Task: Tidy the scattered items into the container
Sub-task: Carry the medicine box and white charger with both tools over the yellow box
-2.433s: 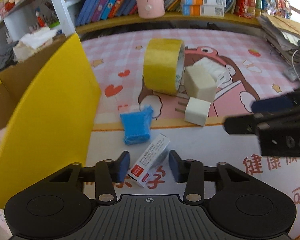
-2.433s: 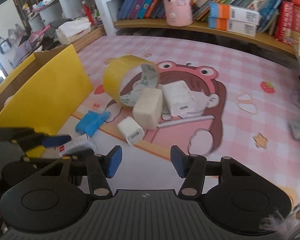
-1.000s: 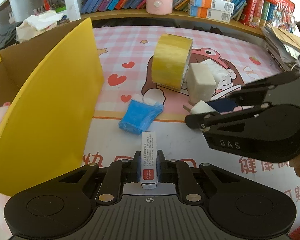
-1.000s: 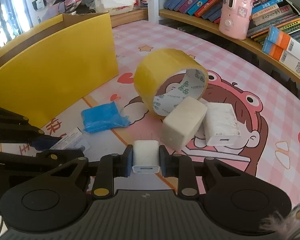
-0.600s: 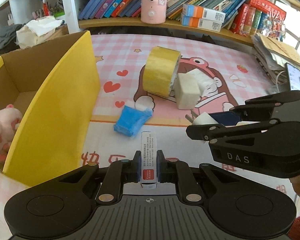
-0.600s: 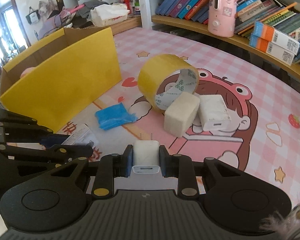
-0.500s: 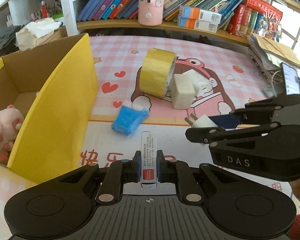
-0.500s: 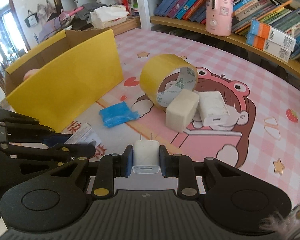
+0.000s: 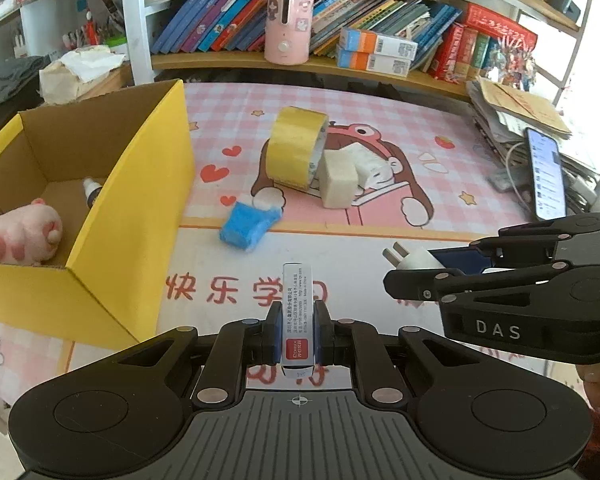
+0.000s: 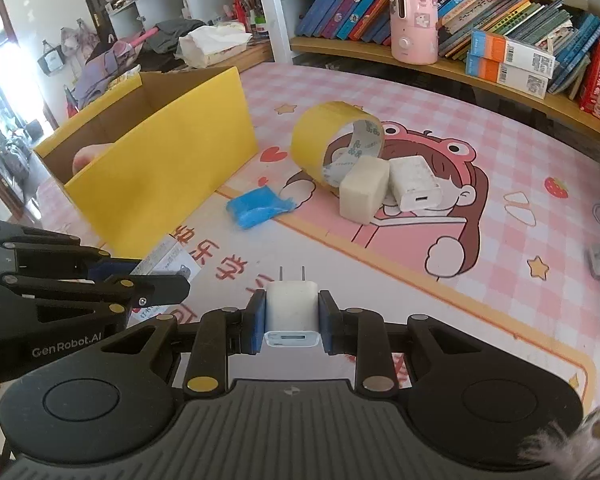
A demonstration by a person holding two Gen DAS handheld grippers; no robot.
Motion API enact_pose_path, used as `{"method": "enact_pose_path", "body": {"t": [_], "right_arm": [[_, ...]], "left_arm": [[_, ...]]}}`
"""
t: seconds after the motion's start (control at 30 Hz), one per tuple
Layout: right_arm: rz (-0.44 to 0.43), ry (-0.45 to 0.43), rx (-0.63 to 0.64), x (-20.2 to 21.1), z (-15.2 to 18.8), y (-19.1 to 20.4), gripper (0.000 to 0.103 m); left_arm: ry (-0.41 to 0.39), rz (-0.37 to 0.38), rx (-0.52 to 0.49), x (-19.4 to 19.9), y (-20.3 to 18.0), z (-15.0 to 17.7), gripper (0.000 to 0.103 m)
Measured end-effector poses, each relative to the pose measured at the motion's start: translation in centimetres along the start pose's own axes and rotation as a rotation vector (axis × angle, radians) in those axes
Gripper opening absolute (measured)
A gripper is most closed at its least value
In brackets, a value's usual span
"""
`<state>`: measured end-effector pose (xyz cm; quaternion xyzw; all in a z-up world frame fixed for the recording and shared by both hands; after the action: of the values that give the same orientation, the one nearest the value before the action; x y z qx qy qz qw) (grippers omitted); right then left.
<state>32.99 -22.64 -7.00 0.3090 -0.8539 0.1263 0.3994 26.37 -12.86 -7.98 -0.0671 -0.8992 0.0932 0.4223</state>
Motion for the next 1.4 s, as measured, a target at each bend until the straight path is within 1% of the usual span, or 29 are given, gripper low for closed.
{"method": "enact_pose_path", "body": {"t": [0.2, 0.37, 0.5, 0.73, 0.97, 1.2, 1.4], "right_arm": [[0.041, -0.027, -0.013, 1.5, 0.2, 0.5, 0.025], [0.082, -0.033, -0.038, 2.6, 0.8, 1.3, 0.025], [0.123, -0.035, -0.058, 3.6, 1.6, 2.9, 0.025], [0.216, -0.057, -0.118, 6.4, 3.4, 6.9, 0.025], [0.267, -0.066, -0.156, 8.5, 5.7, 12.4, 0.025], [0.277, -0.074, -0.189, 9.4, 7.1, 17.3, 0.025], [0.275, -0.079, -0.174, 9.7, 6.9, 20.6, 0.025]], "left_arm": [[-0.025, 0.026, -0.021, 1.5, -0.4, 0.4, 0.013], [-0.038, 0.072, -0.048, 2.6, -0.4, 1.1, 0.013], [-0.048, 0.115, -0.077, 3.9, 0.1, 2.1, 0.013], [-0.063, 0.201, -0.138, 7.2, 1.4, 4.3, 0.013], [-0.071, 0.252, -0.163, 10.8, 3.9, 7.1, 0.013], [-0.072, 0.257, -0.182, 13.7, 7.0, 9.4, 0.013], [-0.082, 0.250, -0.172, 15.6, 9.4, 10.4, 0.013]]}}
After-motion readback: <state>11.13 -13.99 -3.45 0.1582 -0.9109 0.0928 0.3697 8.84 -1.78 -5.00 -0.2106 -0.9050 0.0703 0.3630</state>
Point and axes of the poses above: each gripper's, at about its wrist camera, not at the fingertips, and x roughly against the way its jaws point, y to its left, z to its underside, the point moved 7 cm from there along -x, roughly the way its jaws point, and after that the axes turned 11 degrees about z, right-handed, at the moved point
